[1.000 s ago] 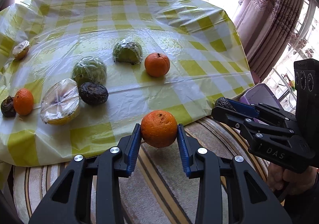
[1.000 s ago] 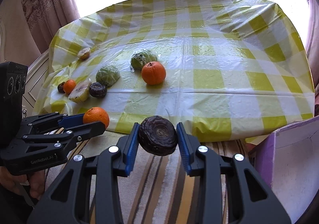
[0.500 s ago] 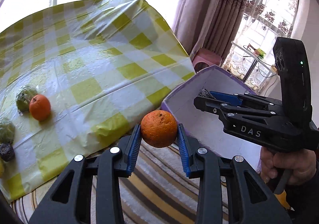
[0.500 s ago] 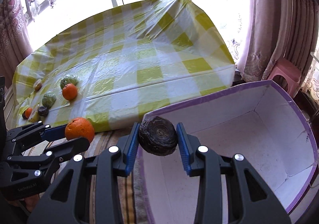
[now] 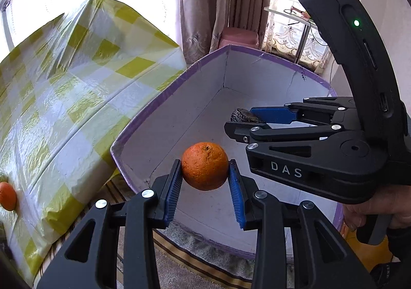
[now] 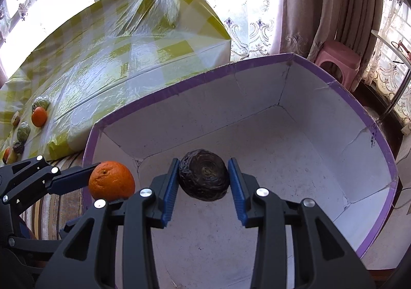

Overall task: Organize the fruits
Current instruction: 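Carry both fruits over the white box and open both tools to drop them, then move both open tools back over the table toward the fruits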

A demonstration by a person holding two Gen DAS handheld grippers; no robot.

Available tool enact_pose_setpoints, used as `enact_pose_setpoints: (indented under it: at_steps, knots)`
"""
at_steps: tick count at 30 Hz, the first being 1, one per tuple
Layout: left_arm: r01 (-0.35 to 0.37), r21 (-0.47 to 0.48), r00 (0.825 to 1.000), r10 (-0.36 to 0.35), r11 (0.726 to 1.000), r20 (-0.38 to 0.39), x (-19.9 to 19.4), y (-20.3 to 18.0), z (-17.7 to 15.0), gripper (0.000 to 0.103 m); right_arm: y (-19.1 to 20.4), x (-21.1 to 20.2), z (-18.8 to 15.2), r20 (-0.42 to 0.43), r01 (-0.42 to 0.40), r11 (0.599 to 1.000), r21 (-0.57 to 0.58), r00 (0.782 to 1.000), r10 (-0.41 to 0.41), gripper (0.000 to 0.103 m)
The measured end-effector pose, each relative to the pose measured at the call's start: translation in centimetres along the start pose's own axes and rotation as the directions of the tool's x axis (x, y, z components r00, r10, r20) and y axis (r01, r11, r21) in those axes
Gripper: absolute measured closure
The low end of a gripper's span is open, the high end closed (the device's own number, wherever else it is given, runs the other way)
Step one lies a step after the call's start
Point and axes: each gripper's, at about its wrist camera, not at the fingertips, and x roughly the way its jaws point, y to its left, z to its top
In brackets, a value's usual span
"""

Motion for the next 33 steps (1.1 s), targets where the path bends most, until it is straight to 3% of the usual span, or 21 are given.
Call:
enact_pose_setpoints:
  at_steps: [2,6,10,18,21,25,31,33]
  knots:
    - [-0.009,0.008,1.0,0.009,1.0,-0.019,0.5,-0.2,-0.1,0.069,0.0,0.0,-0.1,-0.004,-0.013,1.0,0.009,1.0,0.013,0.06]
    - [-0.011,0.005,1.0,0.012,1.0,-0.028,0.6,0.0,-0.3,0.067,0.2,-0.2,0.0,0.006,-0.014,1.0,0.009,1.0,0.014,0.033]
    - [-0.03,-0.008,1.0,0.03,1.0,0.007,0.0,0.1,-0.2,0.034,0.0,-0.4,-0.1,0.009,0.006,1.0,0.021,1.0,-0.006,0.028]
    - [-0.063,-0.086,0.994,0.07,0.994,0.084,-2.2,1.5,-0.8,0.024,1.0,-1.6,0.6,0.074,0.101,0.995,-0.007,0.992,-0.1,0.009]
    - [-0.101,-0.077,0.983,0.111,0.992,0.147,-3.7,1.7,-1.2,0.023,1.7,-2.6,1.0,0.13,0.193,0.981,0.014,0.972,-0.193,0.004]
    - [-0.134,-0.073,0.963,0.147,0.988,0.227,-6.0,2.4,-1.9,0.016,2.9,-4.1,1.5,0.208,0.214,0.977,0.015,0.955,-0.212,0.002]
    - [-0.196,-0.125,0.946,0.221,0.973,0.238,-8.3,4.2,-3.5,0.015,4.8,-6.0,1.7,0.279,0.205,0.978,-0.028,0.941,-0.189,0.002]
    - [-0.193,-0.165,0.943,0.229,0.967,0.241,-9.2,5.2,-4.4,0.015,4.6,-6.7,1.7,0.288,0.117,0.993,0.006,0.951,-0.114,0.002]
